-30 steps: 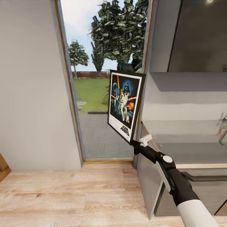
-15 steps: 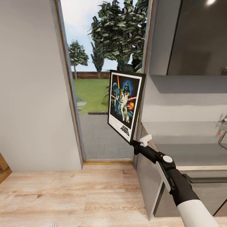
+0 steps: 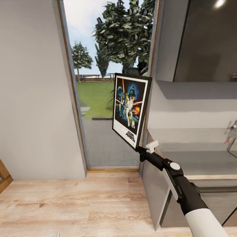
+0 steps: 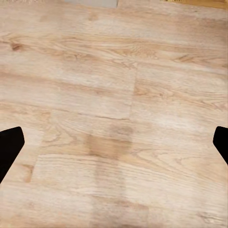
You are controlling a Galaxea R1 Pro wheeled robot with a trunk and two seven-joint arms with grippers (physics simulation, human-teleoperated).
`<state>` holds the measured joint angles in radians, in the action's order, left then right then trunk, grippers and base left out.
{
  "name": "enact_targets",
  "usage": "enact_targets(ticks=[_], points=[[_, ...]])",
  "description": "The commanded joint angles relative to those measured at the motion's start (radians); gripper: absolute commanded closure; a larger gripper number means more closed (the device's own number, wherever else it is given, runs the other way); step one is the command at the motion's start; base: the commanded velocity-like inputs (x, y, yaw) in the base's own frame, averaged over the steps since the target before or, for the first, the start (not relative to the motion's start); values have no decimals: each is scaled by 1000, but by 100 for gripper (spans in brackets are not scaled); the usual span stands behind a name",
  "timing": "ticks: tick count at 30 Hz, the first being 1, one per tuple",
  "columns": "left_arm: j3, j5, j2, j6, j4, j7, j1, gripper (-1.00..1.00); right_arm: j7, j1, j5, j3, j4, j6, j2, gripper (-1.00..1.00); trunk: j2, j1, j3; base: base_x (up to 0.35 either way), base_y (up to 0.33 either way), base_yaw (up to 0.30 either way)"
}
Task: Pick up the poster from the kitchen countertop and hang it on one of the wall nails in the kitchen.
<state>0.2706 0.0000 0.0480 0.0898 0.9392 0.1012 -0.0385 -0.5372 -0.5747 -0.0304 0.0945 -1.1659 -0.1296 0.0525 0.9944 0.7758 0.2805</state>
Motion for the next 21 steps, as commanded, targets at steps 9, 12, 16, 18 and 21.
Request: enact_targets(ticks=[9,12,16,18,21], points=[[2,0,0,7,3,7,0,-100,-29,-1,-5,0,-1,-8,2,100,-62,-34,-27,0,0,0],[2,0,0,7,3,7,0,-100,-32,-1,-5,-2,2,-8,5,100,-83,-46,-37,0,0,0],[1,0,0,7,3,7,0,-100,-52,-1,-5,-5,2,-8,12,100,-111,-61,-49,0,0,0],[1,0,0,7,3,6,0,-100,-99,-1,-3,-6,2,-8,15,100,-125,-69,-55,0,0,0],[1,0,0,7,3,7,0,-100,-160,-1,-2,-7,2,-8,40,100,-146,-80,-65,0,0,0]])
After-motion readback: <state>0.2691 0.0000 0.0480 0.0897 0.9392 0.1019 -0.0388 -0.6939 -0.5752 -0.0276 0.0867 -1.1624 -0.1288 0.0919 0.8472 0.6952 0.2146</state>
